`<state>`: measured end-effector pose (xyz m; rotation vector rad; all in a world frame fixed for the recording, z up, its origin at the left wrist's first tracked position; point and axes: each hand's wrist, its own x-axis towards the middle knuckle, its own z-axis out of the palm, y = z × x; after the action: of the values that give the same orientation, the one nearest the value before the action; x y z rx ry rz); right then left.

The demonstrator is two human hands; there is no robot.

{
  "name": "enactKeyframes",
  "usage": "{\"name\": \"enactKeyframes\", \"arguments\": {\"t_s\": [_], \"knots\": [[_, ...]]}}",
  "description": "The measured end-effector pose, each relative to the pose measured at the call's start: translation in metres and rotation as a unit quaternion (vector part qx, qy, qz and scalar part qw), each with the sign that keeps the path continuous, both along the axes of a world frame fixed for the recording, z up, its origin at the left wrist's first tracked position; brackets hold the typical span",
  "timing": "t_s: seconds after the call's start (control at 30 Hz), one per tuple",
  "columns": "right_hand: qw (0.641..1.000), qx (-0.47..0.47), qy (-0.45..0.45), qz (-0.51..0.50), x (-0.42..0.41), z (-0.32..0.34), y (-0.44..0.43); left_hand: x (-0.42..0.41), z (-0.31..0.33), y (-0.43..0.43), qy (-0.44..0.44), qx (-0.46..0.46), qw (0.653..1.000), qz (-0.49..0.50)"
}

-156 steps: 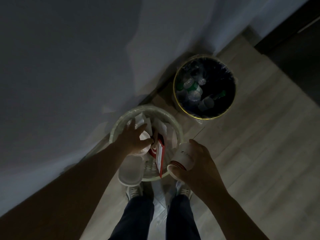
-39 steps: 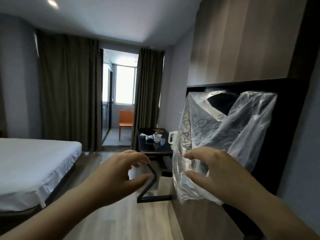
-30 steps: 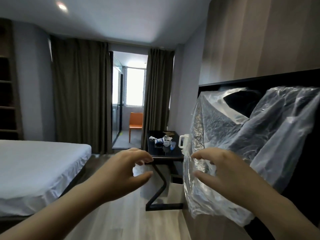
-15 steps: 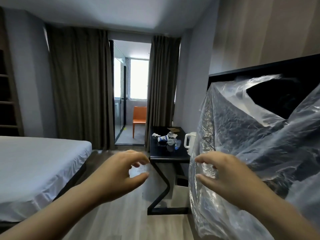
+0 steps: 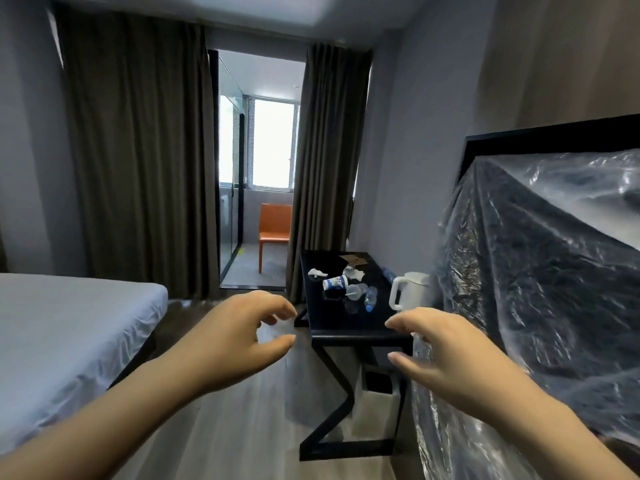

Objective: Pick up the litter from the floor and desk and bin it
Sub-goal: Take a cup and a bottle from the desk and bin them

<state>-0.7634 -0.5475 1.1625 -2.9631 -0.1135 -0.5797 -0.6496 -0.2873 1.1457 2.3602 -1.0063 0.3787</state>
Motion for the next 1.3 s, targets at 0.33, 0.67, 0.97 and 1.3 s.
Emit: {"name": "enactKeyframes", "arguments": {"t_s": [0.33, 0.67, 0.97, 1.3], "knots": [[0.999, -0.018, 0.038, -0.031, 0.138, -0.016, -0.005, 0.149, -0.029, -0.001, 0.034, 0.017, 0.999, -0.009], [0.997, 0.006, 0.045, -0.055, 0.309, -0.037, -0.05, 0.323, -0.031, -0.037, 0.028, 0.043, 0.999, -0.009], [0.993, 0.048, 0.085, -0.07, 0.461, -0.056, -0.087, 0.478, -0.05, -0.068, 0.055, 0.056, 0.997, -0.006], [0.98, 0.072, 0.125, -0.136, 0.604, -0.09, -0.1, 0.663, -0.087, -0.093, 0.071, 0.092, 0.992, -0.057]]}}
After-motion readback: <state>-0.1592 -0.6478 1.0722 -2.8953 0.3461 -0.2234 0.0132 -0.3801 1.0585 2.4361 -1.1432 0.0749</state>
